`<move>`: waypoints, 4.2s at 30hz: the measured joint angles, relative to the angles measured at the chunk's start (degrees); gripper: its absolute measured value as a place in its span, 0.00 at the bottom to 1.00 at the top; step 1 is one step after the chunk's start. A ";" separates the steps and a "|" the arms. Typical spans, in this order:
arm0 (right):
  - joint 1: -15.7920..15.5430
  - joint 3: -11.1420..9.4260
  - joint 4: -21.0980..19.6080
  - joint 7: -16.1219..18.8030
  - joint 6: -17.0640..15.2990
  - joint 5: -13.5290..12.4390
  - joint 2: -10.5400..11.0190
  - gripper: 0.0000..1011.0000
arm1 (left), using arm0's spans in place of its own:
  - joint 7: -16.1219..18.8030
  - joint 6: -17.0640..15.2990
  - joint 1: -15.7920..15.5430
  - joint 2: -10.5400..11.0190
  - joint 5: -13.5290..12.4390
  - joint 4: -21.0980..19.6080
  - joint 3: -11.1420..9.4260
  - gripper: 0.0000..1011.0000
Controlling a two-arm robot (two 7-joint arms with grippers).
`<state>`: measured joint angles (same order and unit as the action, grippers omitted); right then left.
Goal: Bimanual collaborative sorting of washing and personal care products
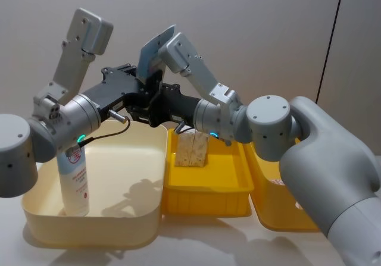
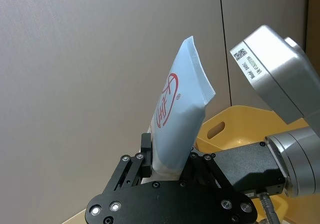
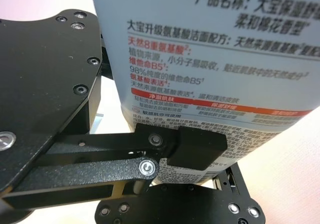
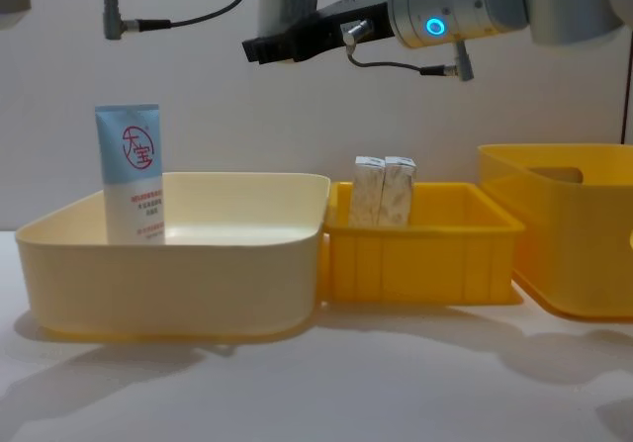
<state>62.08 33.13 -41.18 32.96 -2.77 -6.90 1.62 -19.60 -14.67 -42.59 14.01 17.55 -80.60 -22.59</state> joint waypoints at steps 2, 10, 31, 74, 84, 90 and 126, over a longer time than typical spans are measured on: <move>0.01 -0.02 0.03 0.00 0.02 0.02 -0.01 0.65 | -0.01 -0.01 0.00 0.01 0.00 -0.01 -0.02 0.31; 0.04 -0.02 0.08 0.01 0.07 0.02 -0.04 0.65 | -0.02 -0.05 0.00 0.02 0.00 -0.04 -0.05 0.31; 0.06 0.00 0.14 0.11 0.08 0.01 -0.13 0.65 | -0.05 -0.09 0.00 -0.02 0.01 -0.05 -0.26 0.41; -4.25 -6.39 -10.52 -12.90 -7.74 2.51 6.36 0.64 | -0.04 -0.07 0.01 0.02 0.00 -0.03 -0.11 0.99; -5.71 -9.21 -14.85 -17.48 -14.59 3.45 8.92 0.65 | -0.01 -0.07 0.00 0.02 -0.01 -0.03 -0.11 0.99; -6.09 -10.71 -16.96 -18.51 -20.53 3.56 10.48 0.64 | -0.01 -0.07 0.00 0.02 0.00 -0.03 -0.11 0.99; 0.88 -10.68 -14.31 -5.13 -52.95 1.21 16.85 0.64 | -0.01 -0.08 0.00 0.02 0.00 -0.03 -0.11 0.99</move>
<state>62.96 22.45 -55.49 27.82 -55.72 -5.68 18.47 -19.61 -14.75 -42.59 14.02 17.55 -80.63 -22.70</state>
